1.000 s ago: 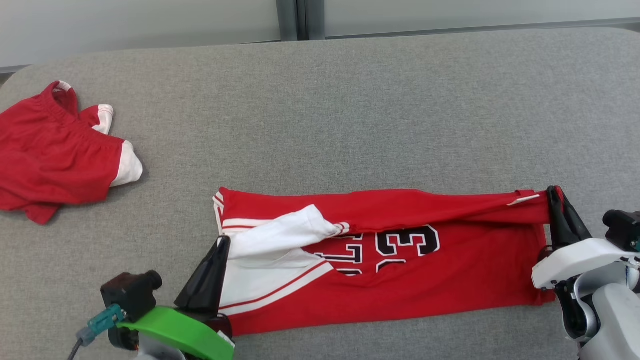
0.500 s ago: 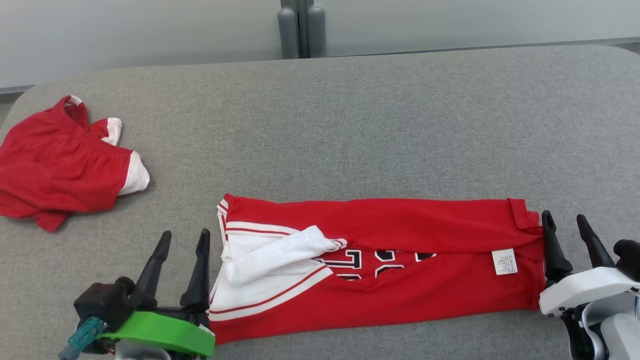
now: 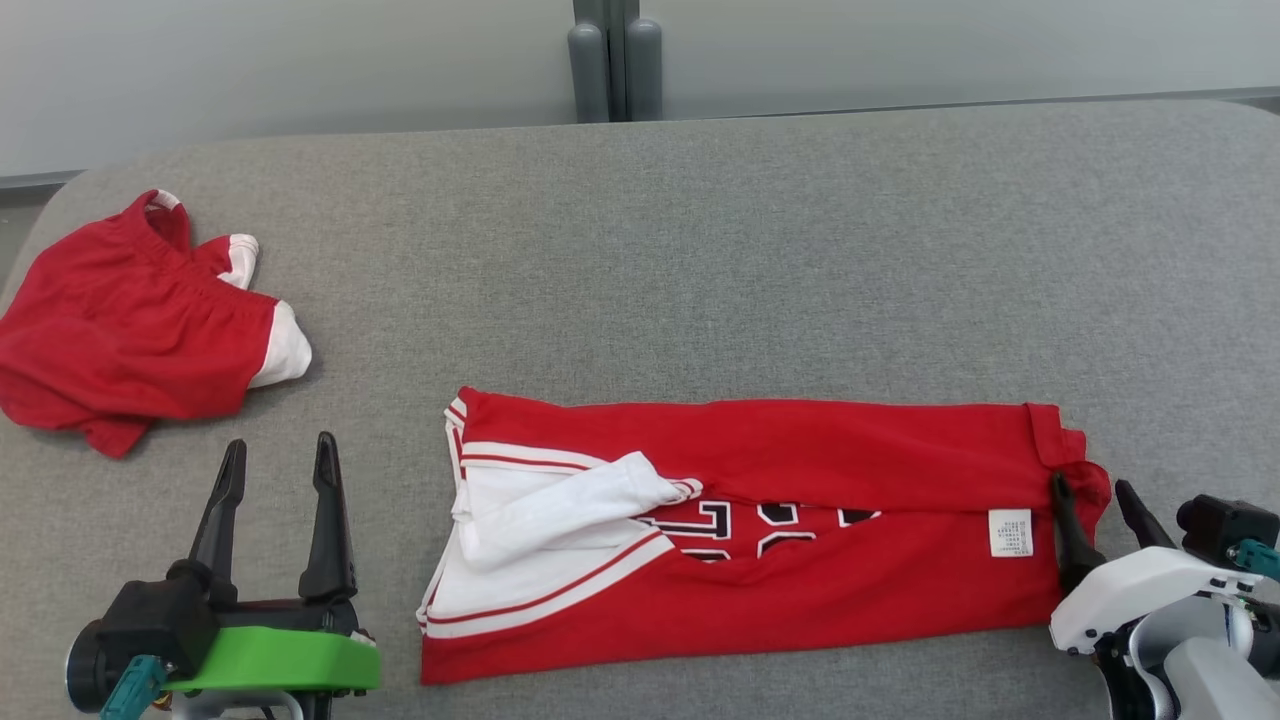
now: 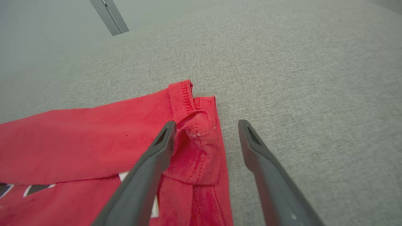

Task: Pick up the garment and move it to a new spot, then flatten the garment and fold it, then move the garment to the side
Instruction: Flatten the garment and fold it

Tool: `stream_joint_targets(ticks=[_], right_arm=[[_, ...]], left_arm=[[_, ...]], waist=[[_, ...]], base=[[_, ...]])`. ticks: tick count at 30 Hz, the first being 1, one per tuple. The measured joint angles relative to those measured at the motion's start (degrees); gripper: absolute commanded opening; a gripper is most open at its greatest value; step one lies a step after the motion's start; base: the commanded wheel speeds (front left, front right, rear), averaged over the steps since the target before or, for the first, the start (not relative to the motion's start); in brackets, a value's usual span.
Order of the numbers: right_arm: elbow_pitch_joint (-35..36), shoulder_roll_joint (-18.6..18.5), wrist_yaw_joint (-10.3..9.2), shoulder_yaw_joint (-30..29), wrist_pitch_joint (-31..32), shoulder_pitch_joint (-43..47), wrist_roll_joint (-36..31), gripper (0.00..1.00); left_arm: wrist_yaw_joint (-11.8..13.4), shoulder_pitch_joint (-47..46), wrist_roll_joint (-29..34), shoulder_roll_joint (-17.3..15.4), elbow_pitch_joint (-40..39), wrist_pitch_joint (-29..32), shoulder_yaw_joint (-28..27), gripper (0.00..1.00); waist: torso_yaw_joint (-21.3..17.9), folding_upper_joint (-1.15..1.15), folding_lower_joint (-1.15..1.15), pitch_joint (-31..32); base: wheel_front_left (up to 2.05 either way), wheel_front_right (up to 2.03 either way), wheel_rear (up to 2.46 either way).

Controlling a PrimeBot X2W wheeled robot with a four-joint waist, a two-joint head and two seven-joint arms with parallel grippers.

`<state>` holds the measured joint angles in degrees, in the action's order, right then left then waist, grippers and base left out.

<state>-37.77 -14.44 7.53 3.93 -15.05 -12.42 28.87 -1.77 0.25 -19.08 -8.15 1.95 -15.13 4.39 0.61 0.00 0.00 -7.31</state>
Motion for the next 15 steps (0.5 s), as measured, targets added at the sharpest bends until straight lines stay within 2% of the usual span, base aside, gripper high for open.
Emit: stream_joint_targets(ticks=[6,7,8,9,15], right_arm=[[-6.88,0.51,0.00,2.00,-0.02,-1.36,2.42,1.00],[-7.30,0.63,0.00,2.64,-0.12,-1.51,2.83,0.47],[-7.39,0.74,-0.01,3.20,-0.18,-1.53,3.42,0.12],[-7.30,0.85,-0.01,3.67,-0.18,-1.53,3.87,0.00],[-6.36,0.57,0.02,4.94,-0.15,-1.43,6.05,0.00]], left_arm=[[-3.26,0.19,4.65,3.21,1.23,0.00,-4.77,1.00],[-3.47,0.32,5.09,3.53,1.34,0.00,-5.15,1.00],[-3.77,0.42,5.50,3.82,1.48,0.00,-5.64,1.00],[-3.91,0.45,5.79,4.03,1.57,0.00,-6.13,1.00],[-4.75,0.61,7.65,4.92,1.67,0.00,-8.40,1.00]], waist=[[0.84,0.00,0.00,0.36],[0.93,0.00,0.00,0.45],[1.03,0.00,0.00,0.55],[1.10,0.00,0.00,0.65],[0.69,0.00,0.00,1.12]], base=[[0.00,0.00,0.00],[0.00,0.00,0.00],[0.00,0.00,0.00],[0.00,0.00,0.00],[0.00,0.00,0.00]])
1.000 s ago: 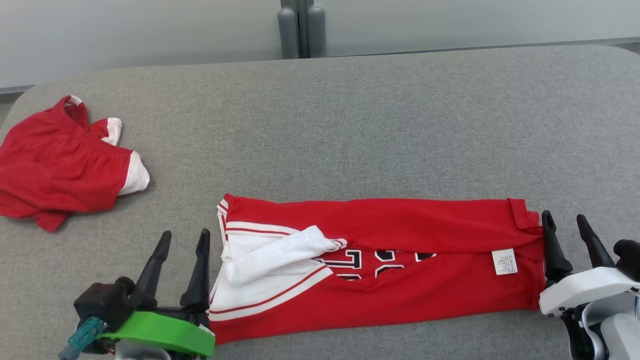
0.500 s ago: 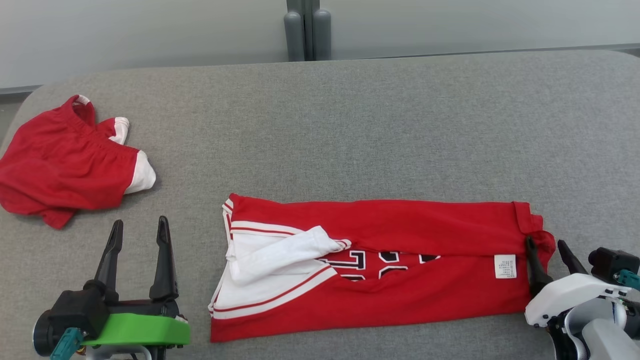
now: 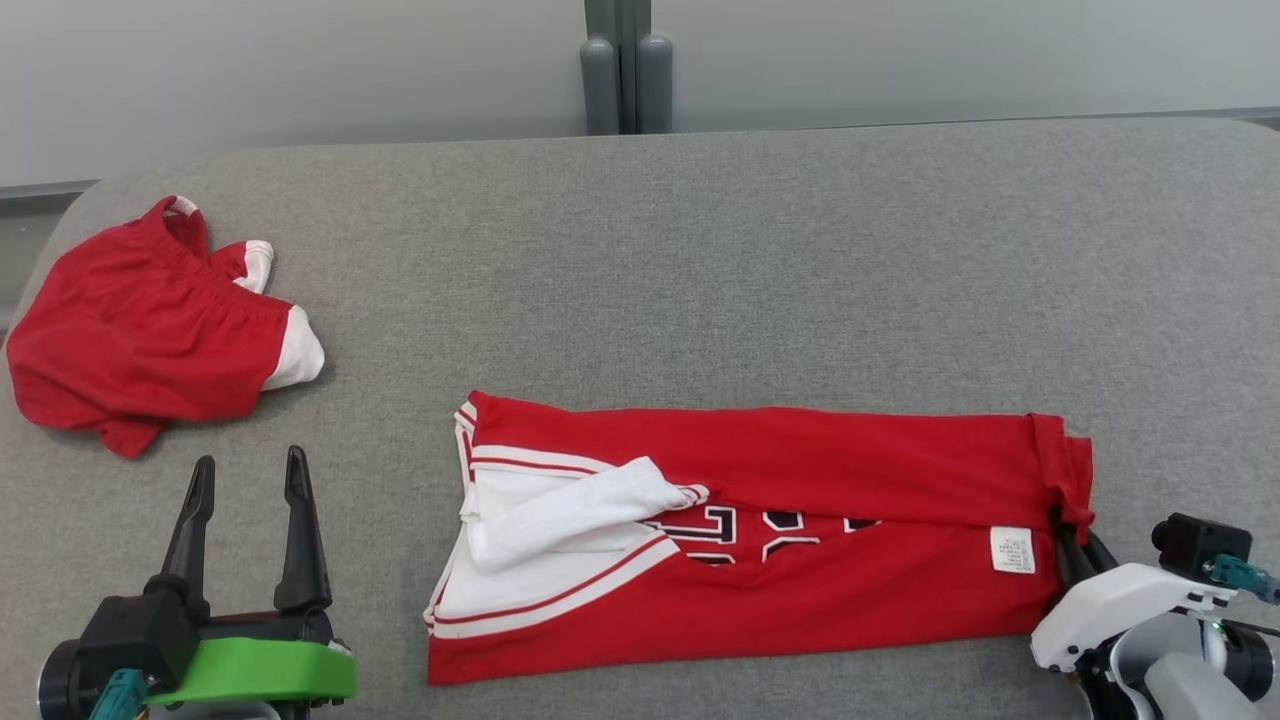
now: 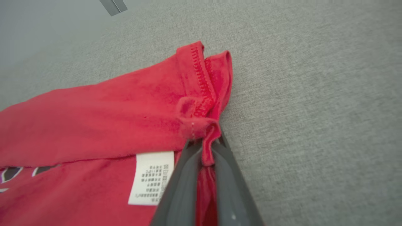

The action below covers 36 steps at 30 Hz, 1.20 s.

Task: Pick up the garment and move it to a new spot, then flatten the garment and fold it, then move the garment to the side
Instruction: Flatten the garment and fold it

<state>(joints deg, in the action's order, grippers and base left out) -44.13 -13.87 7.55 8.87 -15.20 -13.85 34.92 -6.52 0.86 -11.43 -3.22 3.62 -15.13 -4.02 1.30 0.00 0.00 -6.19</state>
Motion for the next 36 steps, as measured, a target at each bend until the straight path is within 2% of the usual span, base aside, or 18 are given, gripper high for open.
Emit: stream_joint_targets(ticks=[3,12,16,23,36], right_arm=[[0.46,-1.46,0.01,-1.60,0.08,0.00,0.24,0.00],[-0.94,-9.10,0.00,-7.81,0.14,-0.03,-0.03,0.00],[-0.59,-9.77,0.00,-7.81,0.14,-0.03,-0.02,0.00],[6.38,-7.40,-0.01,-5.04,0.14,0.44,-0.03,0.00],[20.83,0.35,-0.02,6.15,2.58,1.88,-0.87,0.00]], left_arm=[[-0.10,0.01,0.42,0.13,0.09,0.00,-0.70,1.00],[-0.52,0.28,0.20,0.25,0.18,0.00,-1.41,1.00],[-0.52,0.92,-0.12,0.27,0.21,0.00,-1.44,1.00],[-0.12,1.33,-0.37,0.30,0.20,0.00,-1.62,1.00],[0.02,1.79,-0.37,0.32,0.47,0.00,-0.84,1.00]], waist=[[-0.38,0.00,0.00,0.20],[-0.73,0.00,0.00,1.13],[-0.89,0.00,0.00,1.49],[-1.42,0.00,0.00,2.45],[-0.84,0.00,0.00,2.91]], base=[[0.00,0.00,0.00],[0.00,0.00,0.00],[0.00,0.00,0.00],[0.00,0.00,0.00],[0.00,0.00,0.00]])
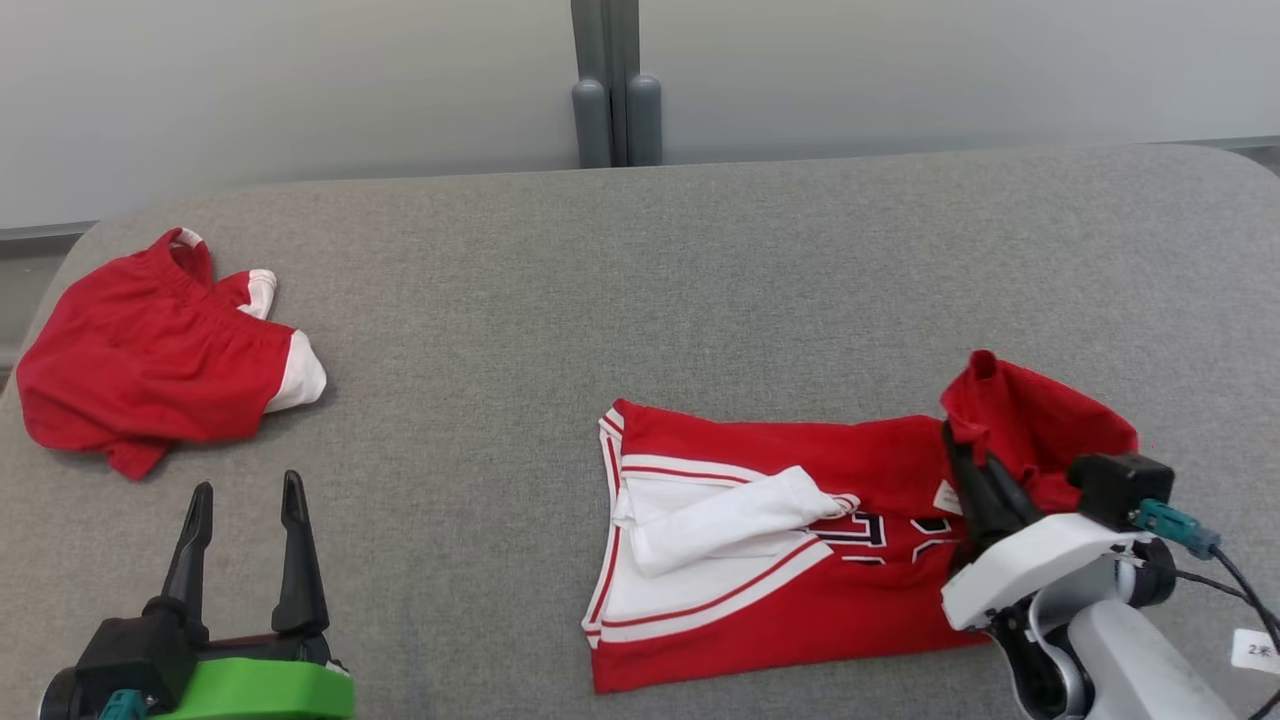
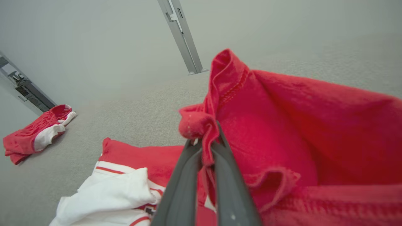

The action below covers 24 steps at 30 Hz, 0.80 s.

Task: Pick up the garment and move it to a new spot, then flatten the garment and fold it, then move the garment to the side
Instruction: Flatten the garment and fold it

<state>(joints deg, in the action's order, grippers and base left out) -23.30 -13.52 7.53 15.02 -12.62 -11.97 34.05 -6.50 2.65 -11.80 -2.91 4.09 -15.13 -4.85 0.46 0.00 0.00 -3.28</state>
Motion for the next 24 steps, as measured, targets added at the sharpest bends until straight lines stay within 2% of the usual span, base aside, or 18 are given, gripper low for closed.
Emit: stream_joint_targets(ticks=[7,12,23,24], right_arm=[[4.55,4.56,0.00,6.56,2.36,-0.32,-0.75,0.00],[5.16,7.27,0.00,11.14,3.30,-1.34,-1.04,0.00],[-0.83,10.36,0.00,17.23,2.78,-4.90,0.53,0.00],[-1.62,10.39,0.00,17.56,2.48,-4.92,0.59,0.10]], left_arm=[[-0.02,-0.08,-0.01,0.00,0.63,0.00,0.20,1.00],[-0.02,-0.16,-0.18,0.01,1.02,0.00,1.16,1.00],[-0.01,-1.26,-1.22,0.01,2.27,0.00,2.85,1.00],[0.01,-1.27,-1.26,0.01,2.41,0.00,2.93,1.00]], waist=[[1.61,0.00,0.00,-0.28],[2.89,0.00,0.00,-0.51],[5.86,0.00,0.00,-0.99],[6.04,0.00,0.00,-0.97]], base=[[0.00,0.00,0.00],[0.00,0.00,0.00],[0.00,0.00,0.00],[0.00,0.00,0.00]])
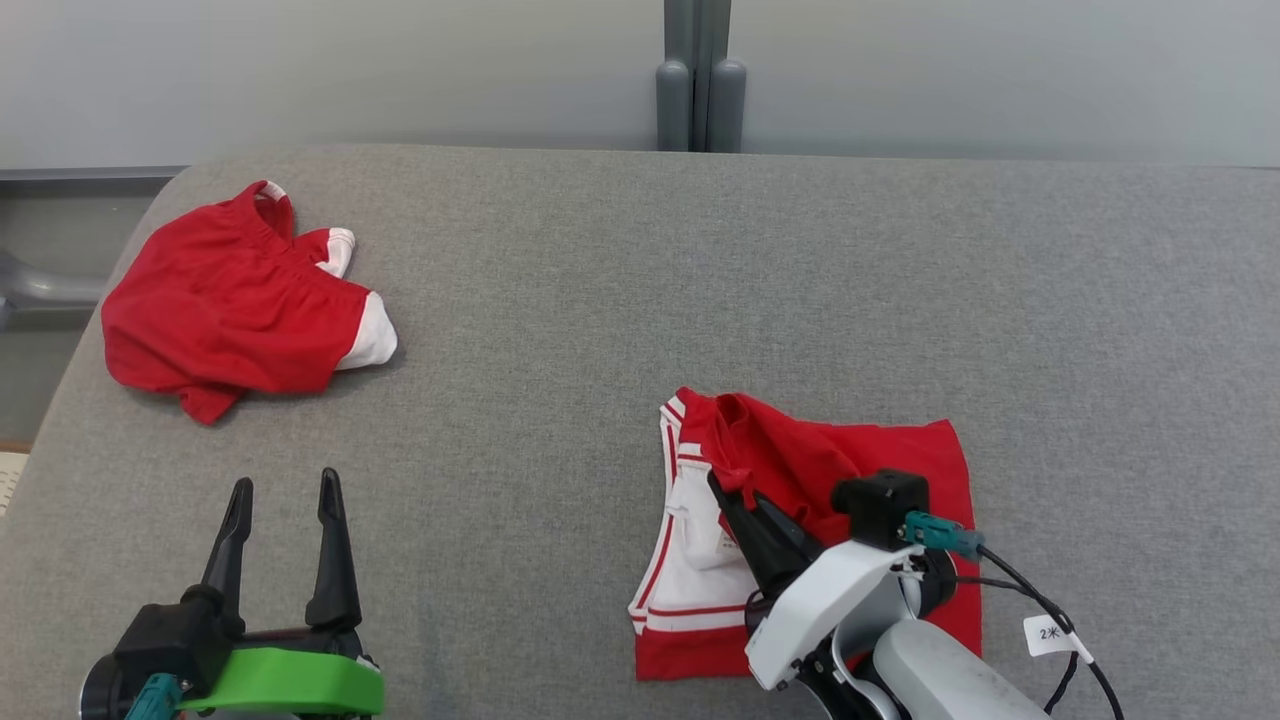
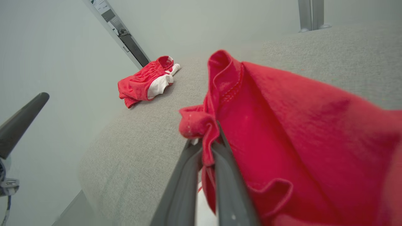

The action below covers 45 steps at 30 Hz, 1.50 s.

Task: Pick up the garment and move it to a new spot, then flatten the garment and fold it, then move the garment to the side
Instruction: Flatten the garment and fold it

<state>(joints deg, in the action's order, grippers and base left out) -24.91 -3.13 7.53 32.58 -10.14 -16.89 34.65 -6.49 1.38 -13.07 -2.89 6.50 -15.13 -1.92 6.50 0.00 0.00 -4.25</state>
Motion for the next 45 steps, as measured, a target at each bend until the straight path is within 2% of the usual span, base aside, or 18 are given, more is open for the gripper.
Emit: stream_joint_targets(ticks=[1,5,11,15,22,28,31,39,45], right_arm=[[-0.44,0.00,0.00,0.20,-0.46,-0.12,0.11,1.00],[-0.62,0.12,-0.01,1.20,-2.77,-1.20,1.02,1.00],[4.32,-1.35,-0.01,-0.18,-4.63,-2.01,0.51,1.00],[9.67,-3.53,-0.01,-5.69,-4.87,-1.09,-1.56,1.00],[16.62,-6.38,-0.01,-16.34,-4.91,5.89,-6.84,1.00],[20.96,-6.66,-0.01,-24.75,-4.91,13.39,-10.17,1.00],[22.72,-5.68,-0.01,-27.85,-4.91,16.90,-11.31,1.00],[24.88,-3.42,-0.01,-28.74,-4.91,19.17,-13.99,1.00],[25.13,-2.93,-0.01,-29.15,-4.91,18.91,-14.68,1.00]], left_arm=[[0.00,-0.01,-0.03,0.00,0.08,0.00,0.10,1.00],[0.01,-0.01,-0.31,0.00,0.49,0.00,0.05,1.00],[0.00,0.18,-0.30,0.00,0.73,0.00,0.08,1.00],[0.00,0.34,-0.19,0.00,0.66,0.00,0.27,1.00],[-0.03,0.78,0.18,0.01,0.31,0.00,0.41,1.00],[-0.07,1.29,0.65,0.01,0.00,0.00,0.58,1.00],[-0.08,1.58,0.81,0.01,-0.23,0.00,0.73,1.00],[-0.47,1.71,1.64,0.01,-0.08,0.00,2.55,1.00],[-0.81,0.42,3.88,0.00,1.92,0.00,9.56,1.00]], waist=[[0.12,0.00,0.00,0.03],[0.11,0.00,0.00,0.36],[-0.98,0.00,0.00,1.34],[-1.84,0.00,0.00,2.11],[-3.03,0.00,0.00,3.17],[-3.80,0.00,0.00,3.74],[-4.14,0.00,0.00,3.91],[-5.13,0.00,0.00,3.67],[-5.43,0.00,0.00,2.98]], base=[[0.00,0.00,0.00],[0.00,0.00,0.00],[0.00,0.00,0.00],[0.00,0.00,0.00],[0.00,0.00,0.00],[0.00,0.00,0.00],[0.00,0.00,0.00],[0.00,0.00,0.00],[0.00,0.00,0.00]])
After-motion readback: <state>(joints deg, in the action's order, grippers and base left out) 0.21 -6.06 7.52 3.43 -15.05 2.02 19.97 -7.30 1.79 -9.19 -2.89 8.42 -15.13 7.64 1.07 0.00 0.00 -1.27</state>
